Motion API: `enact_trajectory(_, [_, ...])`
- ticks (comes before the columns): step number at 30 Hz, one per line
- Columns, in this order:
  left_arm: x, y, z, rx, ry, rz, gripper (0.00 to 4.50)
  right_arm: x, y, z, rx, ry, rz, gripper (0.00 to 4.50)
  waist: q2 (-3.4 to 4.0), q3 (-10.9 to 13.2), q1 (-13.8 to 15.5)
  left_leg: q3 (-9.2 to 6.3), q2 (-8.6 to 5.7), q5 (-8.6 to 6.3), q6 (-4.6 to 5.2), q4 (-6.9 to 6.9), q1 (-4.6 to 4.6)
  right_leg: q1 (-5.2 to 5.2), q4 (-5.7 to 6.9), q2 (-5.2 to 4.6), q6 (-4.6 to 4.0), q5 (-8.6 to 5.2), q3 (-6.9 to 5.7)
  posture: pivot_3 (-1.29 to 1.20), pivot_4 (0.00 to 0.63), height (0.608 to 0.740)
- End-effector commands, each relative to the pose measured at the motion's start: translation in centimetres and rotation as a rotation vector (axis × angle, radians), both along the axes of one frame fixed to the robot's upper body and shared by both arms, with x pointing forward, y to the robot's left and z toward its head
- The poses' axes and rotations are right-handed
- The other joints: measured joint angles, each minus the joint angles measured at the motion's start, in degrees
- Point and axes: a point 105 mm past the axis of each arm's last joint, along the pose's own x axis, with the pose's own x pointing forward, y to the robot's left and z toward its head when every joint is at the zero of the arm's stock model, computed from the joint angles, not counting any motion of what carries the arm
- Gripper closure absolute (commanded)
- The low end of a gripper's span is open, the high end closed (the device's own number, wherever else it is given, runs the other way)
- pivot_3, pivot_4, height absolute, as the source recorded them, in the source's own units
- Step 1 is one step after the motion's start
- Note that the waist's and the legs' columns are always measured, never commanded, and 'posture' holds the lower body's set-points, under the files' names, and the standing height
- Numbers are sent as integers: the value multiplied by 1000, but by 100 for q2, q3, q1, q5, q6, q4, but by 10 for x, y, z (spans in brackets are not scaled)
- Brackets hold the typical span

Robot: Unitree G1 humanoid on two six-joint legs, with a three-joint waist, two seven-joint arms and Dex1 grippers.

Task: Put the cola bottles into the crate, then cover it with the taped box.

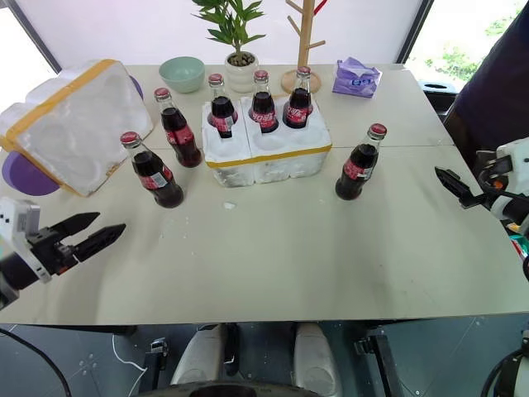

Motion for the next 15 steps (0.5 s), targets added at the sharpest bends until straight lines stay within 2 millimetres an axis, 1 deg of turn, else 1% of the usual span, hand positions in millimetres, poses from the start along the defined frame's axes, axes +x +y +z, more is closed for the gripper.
enact_trajectory(1, [9, -11, 18, 12, -61, -51, 48, -12, 17, 57, -34, -84, 146, 0, 5, 2, -6, 2, 0, 0, 0, 1, 0, 0, 0, 0, 0, 0, 2, 0, 150, 740])
enact_trajectory(3, [15, -19, 24, 2, -85, -83, 48, -20, 33, 76, -43, -62, 269, 0, 13, 3, -6, 3, 0, 0, 0, 0, 0, 0, 0, 0, 0, 0, 2, 0, 150, 740])
enact_trajectory(6, [25, -27, 27, 4, -100, -120, 48, -34, 59, 102, -35, -19, 450, 0, 18, 2, -10, 2, 2, 0, 0, -4, 1, -4, 1, 3, 0, 0, 2, 0, 150, 740])
enact_trajectory(7, [30, -30, 27, 10, -104, -130, 48, -41, 72, 111, -40, 1, 532, 0, 19, 2, -14, 2, 3, 0, 0, -4, 2, -5, 3, 3, 0, 0, 2, 0, 150, 740])
enact_trajectory(9, [38, -31, 26, 22, -110, -136, 48, -52, 94, 121, -52, 38, 650, 0, 20, 1, -21, 3, 4, 0, 0, -7, 2, -7, 2, 4, 0, 0, 2, 0, 150, 740])
enact_trajectory(12, [51, -31, 23, 38, -121, -135, 48, -68, 125, 127, -56, 84, 806, 0, 17, 1, -14, 4, 5, -1, -1, -8, 0, -12, 2, 3, -1, -1, 2, 0, 150, 740])
enact_trajectory(15, [64, -38, 21, 57, -139, -163, 48, -83, 147, 126, -69, 117, 919, 0, 17, 2, 0, 7, 4, -1, -1, -7, -2, -12, 0, 0, -1, -1, 3, 0, 150, 740])
